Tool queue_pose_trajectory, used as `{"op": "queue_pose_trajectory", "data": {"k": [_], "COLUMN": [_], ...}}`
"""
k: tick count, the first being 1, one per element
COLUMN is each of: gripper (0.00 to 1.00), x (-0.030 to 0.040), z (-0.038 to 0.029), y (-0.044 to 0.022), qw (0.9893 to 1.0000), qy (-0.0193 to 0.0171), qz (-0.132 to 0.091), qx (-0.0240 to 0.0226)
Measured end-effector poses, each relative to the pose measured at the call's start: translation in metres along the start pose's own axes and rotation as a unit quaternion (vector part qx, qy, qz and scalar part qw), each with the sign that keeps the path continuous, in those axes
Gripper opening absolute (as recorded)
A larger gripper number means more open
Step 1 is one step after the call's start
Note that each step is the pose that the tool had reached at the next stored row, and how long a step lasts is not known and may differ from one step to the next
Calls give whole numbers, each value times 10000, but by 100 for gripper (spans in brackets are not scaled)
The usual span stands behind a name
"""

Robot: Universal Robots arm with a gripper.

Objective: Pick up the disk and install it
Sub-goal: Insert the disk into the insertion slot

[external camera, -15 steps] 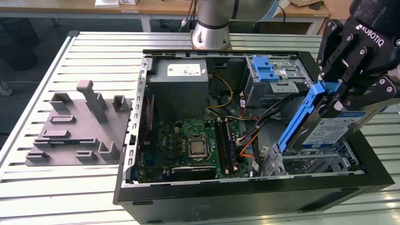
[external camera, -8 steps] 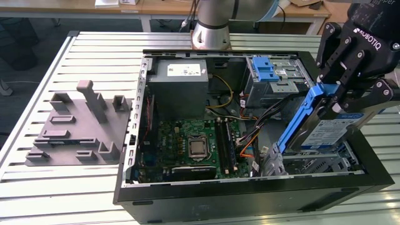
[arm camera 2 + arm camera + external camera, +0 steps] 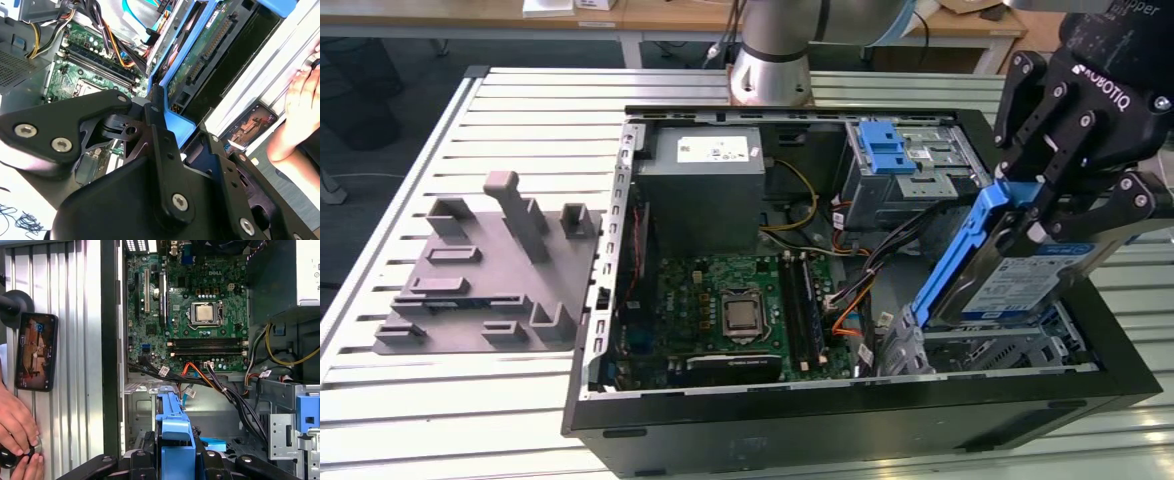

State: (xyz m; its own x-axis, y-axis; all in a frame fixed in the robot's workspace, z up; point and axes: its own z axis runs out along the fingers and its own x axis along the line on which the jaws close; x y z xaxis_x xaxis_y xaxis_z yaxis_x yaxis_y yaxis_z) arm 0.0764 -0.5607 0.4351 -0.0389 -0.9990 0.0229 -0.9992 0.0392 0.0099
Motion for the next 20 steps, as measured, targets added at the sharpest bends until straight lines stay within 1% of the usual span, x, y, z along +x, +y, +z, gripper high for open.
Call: {"op": "queue_pose_trajectory", "data": {"k": [11, 17, 20], "gripper": [36, 36, 36], "x": [-1, -2, -2], "z": [50, 96, 97], "y": [0, -1, -1], "qw": [10000, 10000, 10000], "qy": [0, 0, 1], "qz": [0, 0, 0], "qx": [0, 0, 0]}}
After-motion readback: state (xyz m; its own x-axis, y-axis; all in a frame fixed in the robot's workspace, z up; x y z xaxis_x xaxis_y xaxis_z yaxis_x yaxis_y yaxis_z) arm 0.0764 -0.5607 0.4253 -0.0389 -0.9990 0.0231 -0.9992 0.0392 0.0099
